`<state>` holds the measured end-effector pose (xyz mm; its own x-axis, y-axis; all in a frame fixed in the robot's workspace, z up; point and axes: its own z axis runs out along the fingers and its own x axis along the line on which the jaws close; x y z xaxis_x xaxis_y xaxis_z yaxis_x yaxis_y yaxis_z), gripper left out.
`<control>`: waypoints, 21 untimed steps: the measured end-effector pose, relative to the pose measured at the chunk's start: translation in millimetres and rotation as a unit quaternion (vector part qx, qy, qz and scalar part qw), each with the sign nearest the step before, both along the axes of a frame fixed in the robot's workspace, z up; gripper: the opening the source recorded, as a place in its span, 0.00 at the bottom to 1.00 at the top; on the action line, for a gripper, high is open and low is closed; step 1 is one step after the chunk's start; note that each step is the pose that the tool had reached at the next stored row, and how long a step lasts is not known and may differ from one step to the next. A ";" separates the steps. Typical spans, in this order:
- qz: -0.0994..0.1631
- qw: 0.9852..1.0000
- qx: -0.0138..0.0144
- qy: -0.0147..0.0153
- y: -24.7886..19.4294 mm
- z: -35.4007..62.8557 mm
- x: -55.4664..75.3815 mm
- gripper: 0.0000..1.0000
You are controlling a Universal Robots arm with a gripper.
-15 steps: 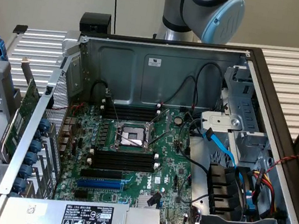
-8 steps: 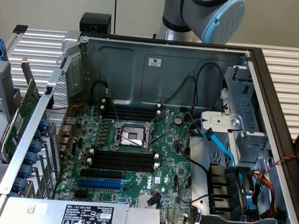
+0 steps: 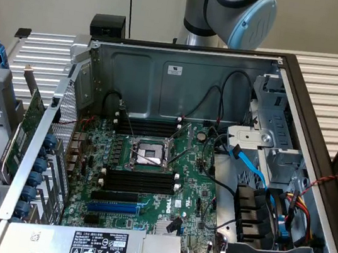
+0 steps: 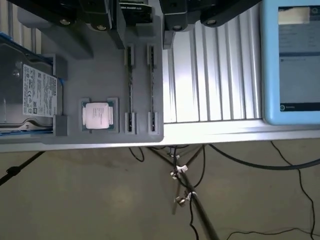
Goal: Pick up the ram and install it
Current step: 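Pick up the ram and move it above insertion slot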
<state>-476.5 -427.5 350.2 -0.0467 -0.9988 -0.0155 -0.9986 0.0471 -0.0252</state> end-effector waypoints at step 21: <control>0.032 0.999 0.000 0.000 10.7 -38.3 1.9 0.42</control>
